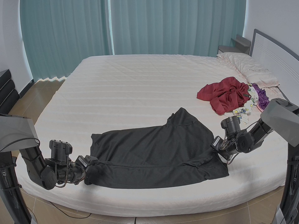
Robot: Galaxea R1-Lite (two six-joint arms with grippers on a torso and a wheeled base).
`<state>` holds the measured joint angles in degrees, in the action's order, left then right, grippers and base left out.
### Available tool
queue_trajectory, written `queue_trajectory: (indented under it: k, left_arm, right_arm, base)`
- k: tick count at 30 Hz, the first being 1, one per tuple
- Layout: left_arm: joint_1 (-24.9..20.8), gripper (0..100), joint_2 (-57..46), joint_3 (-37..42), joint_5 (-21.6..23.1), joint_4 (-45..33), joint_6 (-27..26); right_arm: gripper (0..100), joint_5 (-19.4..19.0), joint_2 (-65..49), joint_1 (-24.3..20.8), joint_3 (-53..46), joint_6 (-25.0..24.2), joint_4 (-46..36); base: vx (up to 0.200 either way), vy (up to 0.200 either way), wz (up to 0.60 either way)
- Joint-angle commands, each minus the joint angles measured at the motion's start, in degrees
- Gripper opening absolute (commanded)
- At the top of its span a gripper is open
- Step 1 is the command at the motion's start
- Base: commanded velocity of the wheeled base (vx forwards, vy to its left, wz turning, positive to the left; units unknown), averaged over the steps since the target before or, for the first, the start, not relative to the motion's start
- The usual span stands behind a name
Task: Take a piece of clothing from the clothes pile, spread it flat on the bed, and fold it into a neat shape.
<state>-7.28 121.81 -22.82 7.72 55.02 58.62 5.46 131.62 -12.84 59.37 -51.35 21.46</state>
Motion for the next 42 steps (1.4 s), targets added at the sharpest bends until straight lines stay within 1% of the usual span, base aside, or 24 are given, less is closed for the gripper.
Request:
queue_trajectory:
  k: [1, 5, 10, 13, 20, 21, 23, 27, 34, 39, 40, 42]
  left_arm:
    - [0.07, 100, 0.1, 0.06, 0.02, 0.0, 0.0]
    - [-0.02, 100, 0.1, 0.15, 0.02, 0.0, 0.0]
    - [0.07, 100, 0.1, 0.5, 0.02, 0.09, -0.09]
    - [-0.02, 100, 0.01, 0.5, 0.02, 0.09, -0.09]
    - [0.07, 100, 0.01, 0.5, 0.11, 0.09, -0.09]
    - [-0.02, 100, 0.01, 0.5, 0.11, 0.09, -0.09]
    - [-0.02, 100, 0.01, 0.5, 0.11, 0.09, -0.09]
    - [-0.02, 100, 0.01, 0.5, 0.11, 0.09, -0.09]
    - [-0.02, 100, 0.01, 0.5, 0.11, 0.09, -0.09]
    - [-0.02, 100, 0.01, 0.5, 0.11, 0.09, -0.09]
    - [-0.02, 100, 0.01, 0.58, 0.11, 0.09, -0.09]
    - [-0.02, 100, 0.01, 0.58, 0.11, 0.09, -0.09]
  right_arm:
    - [0, -0.45, -6.82, -0.87, -0.83, -0.07, -3.35]
    - [0, -1.68, -10.95, -2.37, -3.29, -0.16, -6.25]
    - [0, -1.77, -12.44, -3.34, -5.14, -0.16, -8.27]
    - [0, -1.77, -13.67, -4.13, -7.95, -0.33, -8.18]
    - [0, -1.86, -15.08, -4.39, -12.7, -0.16, -8.01]
    - [100, -1.86, -15.34, -4.83, -13.84, -0.16, -7.74]
    - [100, -1.86, -16.22, -6.15, -15.86, -0.25, -7.66]
    - [100, -1.86, -16.75, -7.38, -18.59, 0.02, -7.57]
    - [100, -1.95, -16.66, -6.68, -19.38, 0.63, -7.22]
    - [100, -3.0, -14.29, -5.18, -19.55, 3.89, -1.5]
    - [100, -3.09, -12.27, -4.74, -19.55, 5.56, 1.04]
    - [100, -3.18, -10.16, -4.04, -19.55, 7.58, 3.15]
  base:
    - [0.0, 0.0, 0.0]
    - [0.0, 0.0, 0.0]
    - [0.0, 0.0, 0.0]
    - [0.0, 0.0, 0.0]
    - [0.0, 0.0, 0.0]
    - [0.0, 0.0, 0.0]
    - [0.0, 0.0, 0.0]
    - [0.0, 0.0, 0.0]
    - [0.0, 0.0, 0.0]
    - [0.0, 0.0, 0.0]
    - [0.0, 0.0, 0.0]
    - [0.0, 0.0, 0.0]
